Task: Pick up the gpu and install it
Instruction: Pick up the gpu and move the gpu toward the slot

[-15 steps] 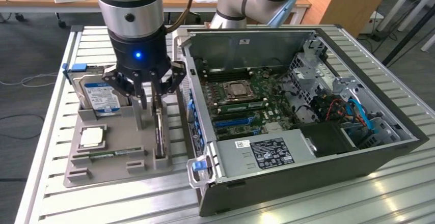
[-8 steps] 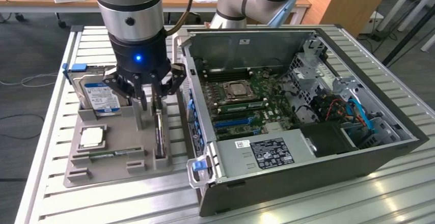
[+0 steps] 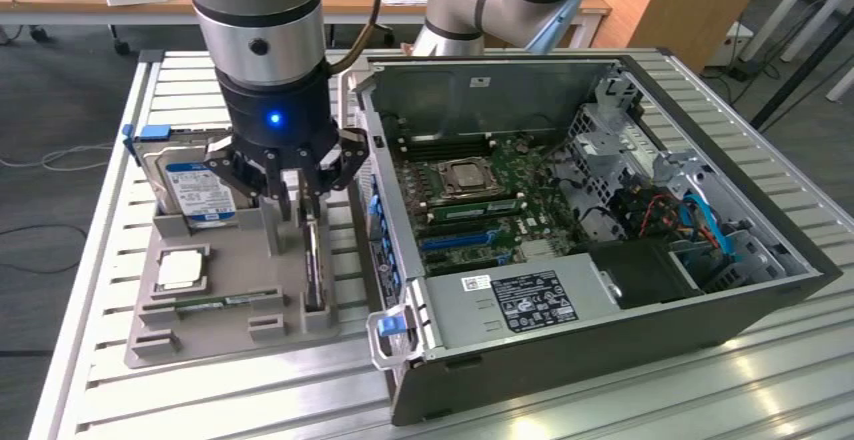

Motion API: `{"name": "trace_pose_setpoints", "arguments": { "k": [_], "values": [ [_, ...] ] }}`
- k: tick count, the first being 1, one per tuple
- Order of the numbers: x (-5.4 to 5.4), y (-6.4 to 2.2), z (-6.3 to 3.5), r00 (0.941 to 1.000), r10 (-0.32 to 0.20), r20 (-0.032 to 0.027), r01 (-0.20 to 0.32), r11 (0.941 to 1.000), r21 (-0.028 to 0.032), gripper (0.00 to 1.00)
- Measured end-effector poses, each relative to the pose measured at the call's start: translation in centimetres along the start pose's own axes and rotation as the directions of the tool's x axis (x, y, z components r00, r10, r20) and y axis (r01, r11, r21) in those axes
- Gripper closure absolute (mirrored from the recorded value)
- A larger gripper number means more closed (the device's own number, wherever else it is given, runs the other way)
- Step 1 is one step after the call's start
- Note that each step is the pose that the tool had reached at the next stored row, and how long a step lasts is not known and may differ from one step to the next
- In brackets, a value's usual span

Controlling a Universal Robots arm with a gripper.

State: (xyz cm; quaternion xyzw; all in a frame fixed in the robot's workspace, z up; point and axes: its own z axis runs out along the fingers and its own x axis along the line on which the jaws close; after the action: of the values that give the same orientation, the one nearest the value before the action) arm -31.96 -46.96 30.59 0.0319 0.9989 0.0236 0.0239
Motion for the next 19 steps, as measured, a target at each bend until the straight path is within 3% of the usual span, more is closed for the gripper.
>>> {"name": "trace_pose_setpoints", "arguments": {
  "k": [13, 19],
  "values": [
    [0.00, -0.27, 0.74, 1.0000, 0.000, -0.0001, 0.000, 1.0000, 0.0001, 0.64],
    [-0.54, -0.24, 0.85, 1.0000, 0.000, 0.0001, 0.000, 1.0000, -0.0001, 0.64]
  ]
}}
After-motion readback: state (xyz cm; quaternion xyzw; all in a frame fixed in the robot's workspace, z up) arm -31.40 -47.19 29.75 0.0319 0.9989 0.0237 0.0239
